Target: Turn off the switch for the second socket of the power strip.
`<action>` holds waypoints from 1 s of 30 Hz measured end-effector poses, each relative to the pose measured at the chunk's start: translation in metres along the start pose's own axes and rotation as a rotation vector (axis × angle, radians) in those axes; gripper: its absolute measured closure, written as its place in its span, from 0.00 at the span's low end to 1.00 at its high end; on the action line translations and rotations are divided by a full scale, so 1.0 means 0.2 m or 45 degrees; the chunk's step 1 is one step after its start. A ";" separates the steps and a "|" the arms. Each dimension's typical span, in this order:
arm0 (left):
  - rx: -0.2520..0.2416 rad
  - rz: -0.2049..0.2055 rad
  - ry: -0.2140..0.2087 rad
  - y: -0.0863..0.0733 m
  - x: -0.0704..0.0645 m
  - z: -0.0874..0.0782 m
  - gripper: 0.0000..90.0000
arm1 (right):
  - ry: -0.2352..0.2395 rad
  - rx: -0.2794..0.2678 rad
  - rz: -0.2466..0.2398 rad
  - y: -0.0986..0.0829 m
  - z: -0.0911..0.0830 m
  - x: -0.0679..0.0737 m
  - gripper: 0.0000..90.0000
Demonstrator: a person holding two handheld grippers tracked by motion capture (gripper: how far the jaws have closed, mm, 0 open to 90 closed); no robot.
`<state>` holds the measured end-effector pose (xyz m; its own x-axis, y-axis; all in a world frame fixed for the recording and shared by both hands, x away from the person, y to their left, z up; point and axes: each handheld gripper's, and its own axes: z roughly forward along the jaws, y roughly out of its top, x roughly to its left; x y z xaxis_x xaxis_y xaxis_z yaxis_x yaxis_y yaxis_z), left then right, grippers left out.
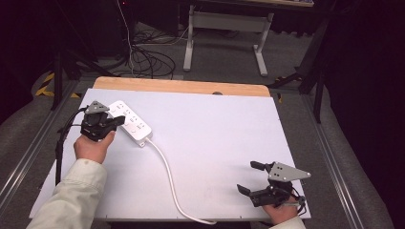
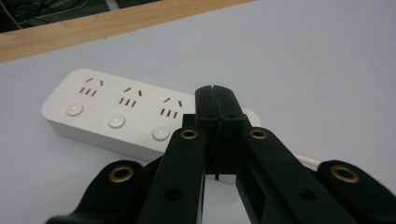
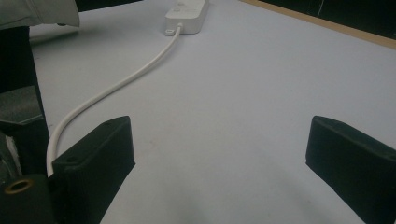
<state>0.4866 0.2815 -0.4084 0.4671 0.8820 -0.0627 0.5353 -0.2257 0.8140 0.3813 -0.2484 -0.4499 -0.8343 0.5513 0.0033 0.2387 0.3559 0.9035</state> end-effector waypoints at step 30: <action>0.144 -0.016 0.122 -0.06 0.12 0.27 1.00 | 0.011 0.007 0.001 0.00 0.01 0.00 0.09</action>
<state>0.5298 0.2838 -0.4513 0.3935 0.9192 -0.0131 0.6191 -0.2544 0.7430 0.3821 -0.2476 -0.4509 -0.8382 0.5453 0.0079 0.2425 0.3596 0.9011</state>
